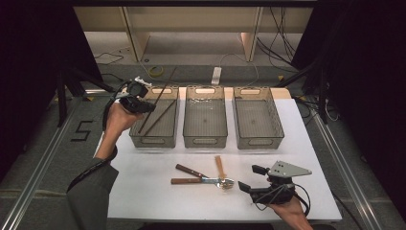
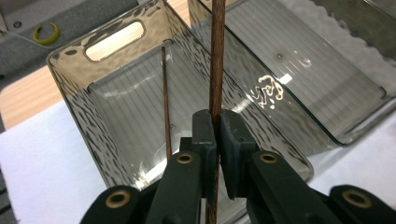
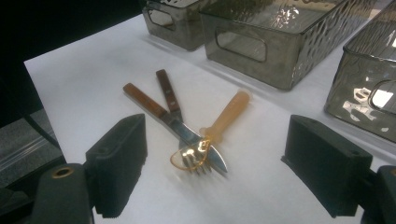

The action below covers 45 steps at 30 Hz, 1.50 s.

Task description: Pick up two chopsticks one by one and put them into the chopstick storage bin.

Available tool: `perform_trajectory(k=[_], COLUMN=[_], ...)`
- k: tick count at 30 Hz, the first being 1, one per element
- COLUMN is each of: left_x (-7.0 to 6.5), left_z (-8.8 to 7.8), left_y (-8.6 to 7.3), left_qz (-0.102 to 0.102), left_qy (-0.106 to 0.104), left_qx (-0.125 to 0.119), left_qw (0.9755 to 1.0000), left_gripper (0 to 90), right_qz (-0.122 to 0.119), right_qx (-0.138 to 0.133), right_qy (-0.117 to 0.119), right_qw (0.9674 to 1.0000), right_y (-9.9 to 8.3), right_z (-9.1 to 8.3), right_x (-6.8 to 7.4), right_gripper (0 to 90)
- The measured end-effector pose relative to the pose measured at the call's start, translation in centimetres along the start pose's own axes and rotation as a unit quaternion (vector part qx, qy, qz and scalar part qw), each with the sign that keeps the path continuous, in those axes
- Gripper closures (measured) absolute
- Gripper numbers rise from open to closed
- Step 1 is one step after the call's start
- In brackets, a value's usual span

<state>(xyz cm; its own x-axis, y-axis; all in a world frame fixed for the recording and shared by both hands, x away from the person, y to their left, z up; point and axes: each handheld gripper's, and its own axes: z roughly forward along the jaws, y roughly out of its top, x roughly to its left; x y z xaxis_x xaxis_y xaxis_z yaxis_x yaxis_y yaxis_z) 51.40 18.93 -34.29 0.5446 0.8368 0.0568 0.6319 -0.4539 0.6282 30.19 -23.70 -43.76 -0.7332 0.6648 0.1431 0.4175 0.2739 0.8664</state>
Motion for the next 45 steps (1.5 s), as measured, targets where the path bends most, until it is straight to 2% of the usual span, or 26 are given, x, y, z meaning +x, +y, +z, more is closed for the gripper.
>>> perform_trajectory(k=[4,9,11,26,38,43,45], left_x=[0.6,1.0,1.2,2.0,2.0,2.0,2.0], left_z=[0.5,1.1,1.3,2.6,3.9,4.2,4.1], left_y=[0.0,-0.1,-0.2,-1.6,-2.2,-2.4,-2.4], left_qz=[-0.011,-0.008,-0.017,-0.035,-0.051,-0.059,-0.06], left_qy=[0.007,0.02,0.017,0.017,0.018,0.018,0.018], left_qx=[-0.004,0.008,0.007,0.01,0.016,0.016,0.018], left_qw=[0.9999,0.9997,0.9997,0.9992,0.9984,0.9979,0.9979], left_gripper=[84.5,84.5,84.5,84.3,83.5,81.4,76.8], right_qz=[-0.001,0.001,0.0,0.003,0.002,0.001,0.001], right_qx=[-0.001,0.001,0.001,0.001,0.001,0.001,0.001], right_qy=[0.001,0.002,0.002,0.003,0.002,0.002,0.002], right_qw=[1.0,1.0,1.0,1.0,1.0,1.0,1.0], right_y=[0.0,0.0,0.0,0.0,0.0,0.0,0.0], right_z=[0.0,0.0,0.0,0.1,0.1,0.0,0.0], right_x=[0.0,0.0,0.0,0.0,0.0,0.0,0.0], right_gripper=[21.8,21.8,21.8,21.8,21.8,21.8,21.8])
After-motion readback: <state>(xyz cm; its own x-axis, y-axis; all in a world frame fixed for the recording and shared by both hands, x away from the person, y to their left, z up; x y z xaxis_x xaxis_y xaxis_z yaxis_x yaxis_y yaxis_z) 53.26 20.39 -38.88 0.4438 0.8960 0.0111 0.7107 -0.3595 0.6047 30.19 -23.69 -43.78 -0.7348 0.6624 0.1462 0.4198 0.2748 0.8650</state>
